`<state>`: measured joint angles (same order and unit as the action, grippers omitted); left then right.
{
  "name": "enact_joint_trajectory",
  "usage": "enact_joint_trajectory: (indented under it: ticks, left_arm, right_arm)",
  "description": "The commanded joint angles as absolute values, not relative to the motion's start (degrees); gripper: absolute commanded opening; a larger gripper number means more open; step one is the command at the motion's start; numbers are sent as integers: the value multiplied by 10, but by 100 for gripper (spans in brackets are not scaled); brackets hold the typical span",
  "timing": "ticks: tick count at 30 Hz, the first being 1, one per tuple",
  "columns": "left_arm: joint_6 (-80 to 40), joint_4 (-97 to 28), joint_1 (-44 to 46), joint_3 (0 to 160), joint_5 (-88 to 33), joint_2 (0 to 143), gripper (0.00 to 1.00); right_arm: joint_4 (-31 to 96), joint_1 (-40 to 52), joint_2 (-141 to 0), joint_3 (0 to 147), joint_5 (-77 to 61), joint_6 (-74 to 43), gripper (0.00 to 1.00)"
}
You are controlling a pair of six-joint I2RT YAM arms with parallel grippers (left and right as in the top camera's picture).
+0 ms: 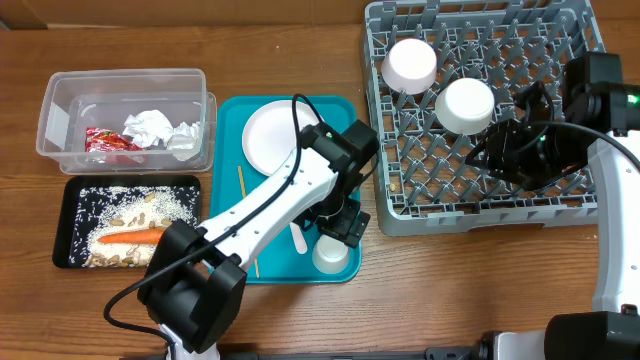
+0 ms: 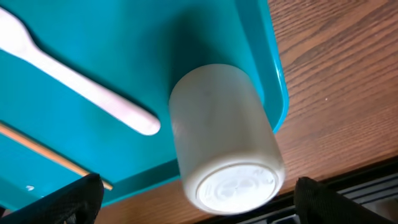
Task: Sort waste into correct bins and load items into the dishwasher
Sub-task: 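Grasp the white cup with the left gripper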
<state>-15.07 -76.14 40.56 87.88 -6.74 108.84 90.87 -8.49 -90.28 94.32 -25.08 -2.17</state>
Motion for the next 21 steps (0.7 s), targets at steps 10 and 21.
enact_joint_trajectory:
  ticks: [10,21]
  left_arm:
    - [-193,-747,424,855,-75,1091,100]
    - [-211,-731,449,850,-71,1091,96]
  right_arm:
    - [906,-83,-901,942,-249,-20,54]
    - [906,-83,-901,941,-244,-20,54]
